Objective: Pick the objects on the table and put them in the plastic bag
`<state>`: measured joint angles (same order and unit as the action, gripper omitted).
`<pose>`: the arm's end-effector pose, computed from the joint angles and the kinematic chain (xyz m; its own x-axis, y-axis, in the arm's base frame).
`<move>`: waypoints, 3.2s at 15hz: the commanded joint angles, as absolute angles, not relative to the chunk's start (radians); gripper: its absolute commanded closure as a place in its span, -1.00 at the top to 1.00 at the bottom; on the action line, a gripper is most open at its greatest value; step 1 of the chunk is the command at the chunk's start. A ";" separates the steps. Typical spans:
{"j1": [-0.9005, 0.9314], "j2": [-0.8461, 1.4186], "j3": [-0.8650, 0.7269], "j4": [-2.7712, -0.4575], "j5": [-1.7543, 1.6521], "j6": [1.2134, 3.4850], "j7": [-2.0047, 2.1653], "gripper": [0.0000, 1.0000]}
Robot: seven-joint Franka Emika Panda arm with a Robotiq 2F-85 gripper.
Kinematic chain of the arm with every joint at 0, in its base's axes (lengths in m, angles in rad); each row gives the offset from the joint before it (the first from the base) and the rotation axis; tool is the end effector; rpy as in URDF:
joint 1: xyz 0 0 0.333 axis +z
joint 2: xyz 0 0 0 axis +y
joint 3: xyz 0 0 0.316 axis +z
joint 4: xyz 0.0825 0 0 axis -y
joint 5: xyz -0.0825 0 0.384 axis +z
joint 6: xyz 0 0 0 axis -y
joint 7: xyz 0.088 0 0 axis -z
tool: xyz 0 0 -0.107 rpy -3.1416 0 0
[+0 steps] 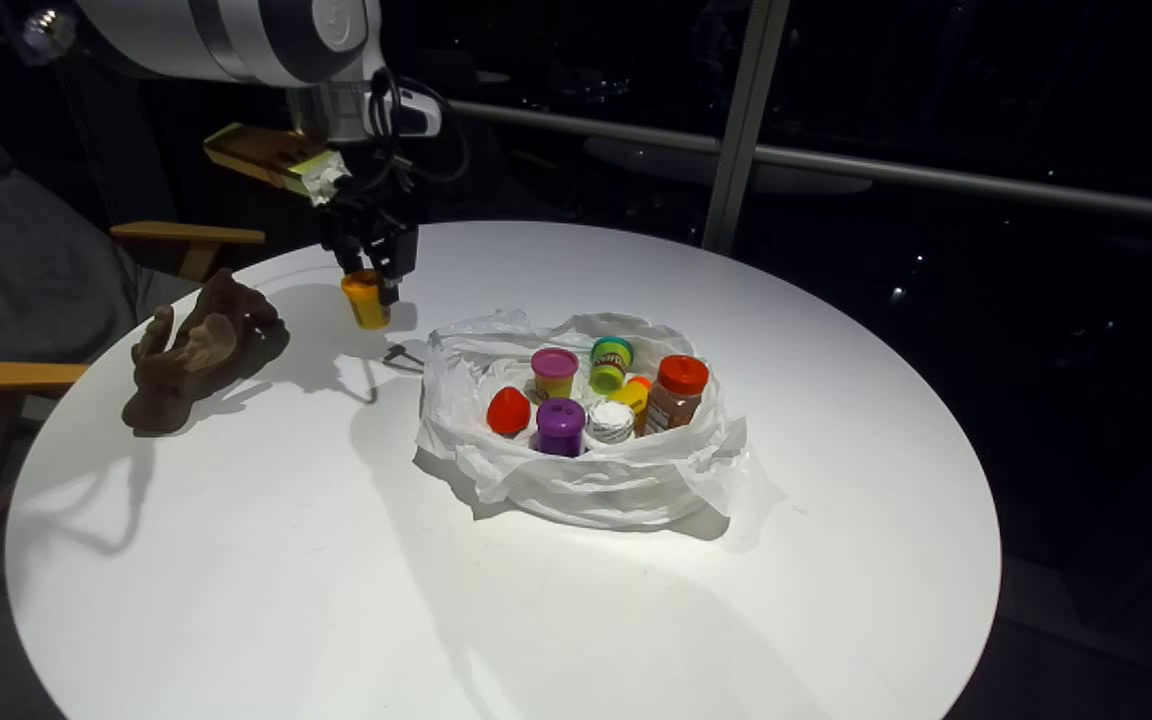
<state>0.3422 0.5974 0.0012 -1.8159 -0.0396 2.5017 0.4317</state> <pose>0.6216 0.2225 0.2174 0.9942 -0.0582 0.0906 -0.0572 -0.9983 -0.0134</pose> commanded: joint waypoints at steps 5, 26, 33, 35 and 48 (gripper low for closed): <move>0.313 0.432 -0.069 -2.023 -0.069 2.602 0.545 -0.44; 0.362 0.617 -0.193 -1.846 -0.247 2.519 0.792 0.69; 0.424 0.461 -0.087 -1.895 -0.358 2.480 0.757 1.00; 0.408 0.488 -0.013 -1.852 -0.319 2.504 0.683 1.00; 0.389 0.700 0.229 -1.646 -0.112 2.364 0.070 1.00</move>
<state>0.4026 0.6768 0.2034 -1.7080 -0.1341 2.4487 0.1722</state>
